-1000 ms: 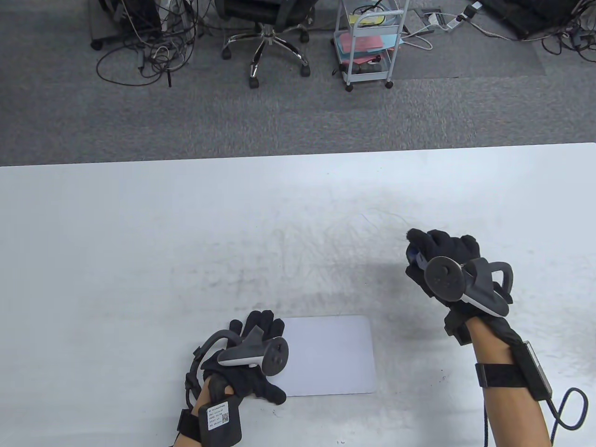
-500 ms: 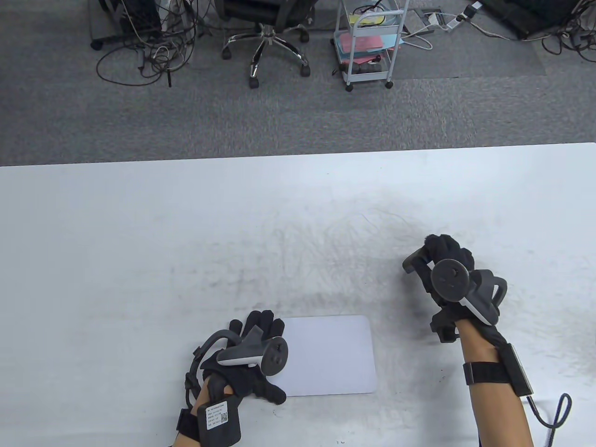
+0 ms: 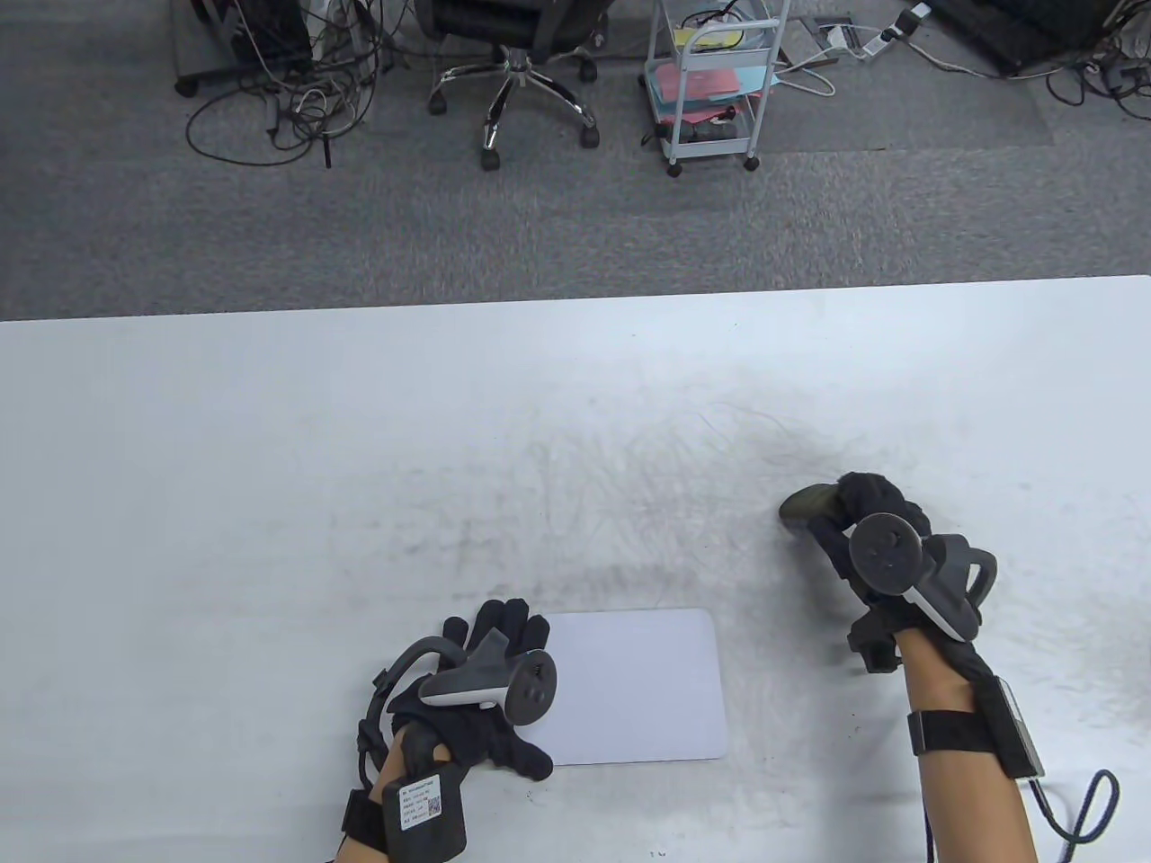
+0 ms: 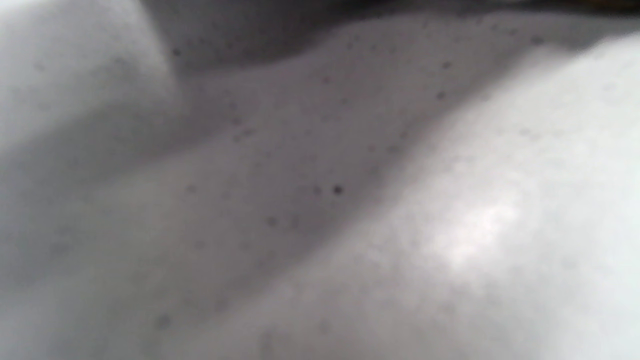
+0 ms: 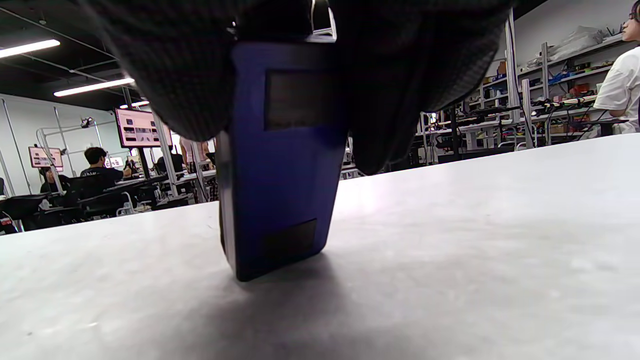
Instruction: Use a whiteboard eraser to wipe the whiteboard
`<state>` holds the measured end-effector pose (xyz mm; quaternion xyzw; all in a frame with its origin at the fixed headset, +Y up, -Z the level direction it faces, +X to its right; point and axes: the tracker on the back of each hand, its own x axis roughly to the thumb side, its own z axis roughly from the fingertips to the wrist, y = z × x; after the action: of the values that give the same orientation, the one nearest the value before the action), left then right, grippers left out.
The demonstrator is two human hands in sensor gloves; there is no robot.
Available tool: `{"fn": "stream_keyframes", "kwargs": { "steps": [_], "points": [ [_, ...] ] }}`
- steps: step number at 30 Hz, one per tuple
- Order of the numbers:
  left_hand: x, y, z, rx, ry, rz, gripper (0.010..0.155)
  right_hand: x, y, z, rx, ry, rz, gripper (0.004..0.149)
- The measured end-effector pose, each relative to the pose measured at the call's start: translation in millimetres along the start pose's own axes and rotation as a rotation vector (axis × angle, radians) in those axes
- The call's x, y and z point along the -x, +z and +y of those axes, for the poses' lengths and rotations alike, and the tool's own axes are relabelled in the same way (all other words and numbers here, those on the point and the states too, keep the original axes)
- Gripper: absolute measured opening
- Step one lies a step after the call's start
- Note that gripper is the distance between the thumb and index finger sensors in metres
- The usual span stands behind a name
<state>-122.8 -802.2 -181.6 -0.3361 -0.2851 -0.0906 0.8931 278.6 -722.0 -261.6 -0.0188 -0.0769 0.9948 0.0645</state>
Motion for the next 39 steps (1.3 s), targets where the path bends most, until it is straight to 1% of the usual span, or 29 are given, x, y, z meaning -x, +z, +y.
{"fn": "stream_keyframes", "kwargs": {
  "steps": [4, 8, 10, 14, 18, 19, 22, 25, 27, 29, 30, 32, 34, 36, 37, 38, 39],
  "points": [
    [0, 0, 0, 0.001, 0.0, 0.001, 0.133, 6, 4, -1, -0.042, 0.04, -0.012, 0.061],
    [0, 0, 0, 0.002, -0.001, 0.002, 0.132, 11, 12, 3, -0.081, 0.095, -0.026, 0.062],
    [0, 0, 0, 0.003, -0.001, 0.002, 0.132, 13, 17, 10, -0.107, 0.165, -0.044, 0.062],
    [0, 0, 0, 0.003, -0.002, 0.004, 0.132, 16, 22, 20, -0.145, 0.202, -0.046, 0.061],
    [0, 0, 1, 0.005, -0.005, 0.008, 0.132, 15, 27, 33, -0.182, 0.285, -0.076, 0.059],
    [0, 0, 1, 0.005, -0.005, 0.008, 0.132, 14, 29, 33, -0.165, 0.292, -0.074, 0.058],
    [0, 0, 1, 0.004, -0.006, 0.01, 0.133, 16, 30, 33, -0.174, 0.286, -0.07, 0.058],
    [0, 0, 1, 0.001, -0.01, 0.014, 0.132, 17, 36, 25, -0.161, 0.336, -0.102, 0.062],
    [-1, 0, 1, -0.003, -0.012, 0.018, 0.132, 18, 42, 16, -0.126, 0.331, -0.129, 0.065],
    [-2, 1, 3, -0.002, -0.012, 0.022, 0.132, 19, 51, 4, -0.061, 0.272, -0.156, 0.071],
    [-2, 2, 5, -0.01, -0.014, 0.024, 0.132, 19, 54, -2, -0.025, 0.265, -0.171, 0.072],
    [0, 6, 10, -0.051, 0.003, 0.039, 0.128, 21, 61, -12, 0.003, 0.184, -0.161, 0.071],
    [4, 15, 19, -0.093, 0.073, 0.074, 0.123, 21, 68, -20, 0.032, 0.099, -0.14, 0.067],
    [14, 34, 35, -0.232, 0.121, 0.143, 0.118, 22, 78, -29, 0.088, 0.008, -0.108, 0.061],
    [17, 41, 40, -0.271, 0.132, 0.17, 0.117, 22, 81, -31, 0.104, -0.009, -0.102, 0.06],
    [22, 51, 48, -0.341, 0.159, 0.209, 0.115, 22, 85, -35, 0.135, -0.031, -0.098, 0.06],
    [24, 58, 52, -0.387, 0.181, 0.238, 0.114, 23, 88, -38, 0.164, -0.035, -0.094, 0.061]
  ]
}}
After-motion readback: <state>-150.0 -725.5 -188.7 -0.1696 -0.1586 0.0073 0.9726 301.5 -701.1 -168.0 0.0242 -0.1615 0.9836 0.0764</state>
